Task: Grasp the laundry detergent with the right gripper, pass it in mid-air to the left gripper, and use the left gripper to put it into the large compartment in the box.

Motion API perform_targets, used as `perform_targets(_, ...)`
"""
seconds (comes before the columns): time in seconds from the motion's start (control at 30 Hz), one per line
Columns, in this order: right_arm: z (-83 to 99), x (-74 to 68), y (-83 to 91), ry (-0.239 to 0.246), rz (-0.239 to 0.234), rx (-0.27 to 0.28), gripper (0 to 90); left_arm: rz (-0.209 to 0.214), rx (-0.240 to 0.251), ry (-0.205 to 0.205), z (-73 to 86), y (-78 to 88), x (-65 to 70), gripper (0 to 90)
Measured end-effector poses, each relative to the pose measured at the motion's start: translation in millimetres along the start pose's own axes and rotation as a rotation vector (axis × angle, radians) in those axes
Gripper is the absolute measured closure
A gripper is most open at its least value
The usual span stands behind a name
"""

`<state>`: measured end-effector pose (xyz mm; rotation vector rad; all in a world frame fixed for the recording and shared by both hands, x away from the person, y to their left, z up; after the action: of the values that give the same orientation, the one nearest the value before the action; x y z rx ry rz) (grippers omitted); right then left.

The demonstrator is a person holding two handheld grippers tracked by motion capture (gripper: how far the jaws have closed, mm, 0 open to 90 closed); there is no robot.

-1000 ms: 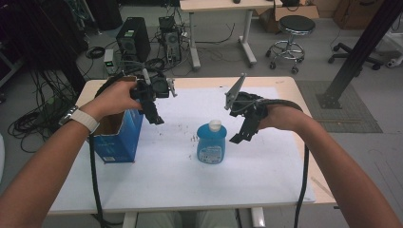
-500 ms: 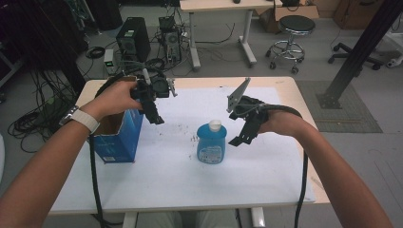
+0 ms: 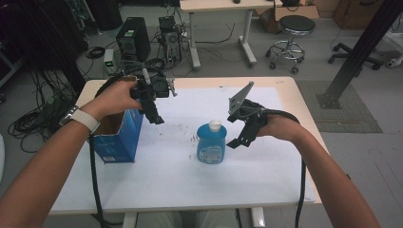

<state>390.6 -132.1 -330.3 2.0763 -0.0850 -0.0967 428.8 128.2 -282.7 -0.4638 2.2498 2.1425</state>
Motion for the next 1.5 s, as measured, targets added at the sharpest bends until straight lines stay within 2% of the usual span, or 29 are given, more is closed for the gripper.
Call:
perform_targets(0.4,6.4,0.1,-5.1,-0.010,-0.007,0.050,3.5,0.002,0.003,0.002,-0.1,-0.1,0.2,6.0)
perform_targets(0.77,15.9,0.2,-4.7,-0.036,-0.005,0.148,3.2,0.001,-0.002,0.002,0.5,0.8,0.4,6.0)
perform_targets(1.17,20.5,-0.1,-5.5,-0.043,-0.005,0.173,3.2,0.004,0.002,0.003,-0.6,0.7,0.9,6.2)
perform_targets(1.37,26.3,0.3,-8.7,-0.060,-0.010,0.216,3.2,0.002,-0.001,0.005,0.3,1.3,0.7,6.2)
perform_targets(1.5,28.6,0.3,-10.1,-0.066,-0.003,0.225,3.3,0.001,0.001,0.005,0.3,1.1,1.0,6.2)
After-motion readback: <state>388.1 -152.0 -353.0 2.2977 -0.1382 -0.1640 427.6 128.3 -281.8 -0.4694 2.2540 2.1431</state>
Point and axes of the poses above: each handheld gripper's, and its own axes: y roughly backward along the jaws, z roughly out of its underside, x roughly to its right, the point moved 4 cm from there along -y, roughly forward along the jaws, and after that the axes turned 4 degrees about -x, right-handed, at the moved point
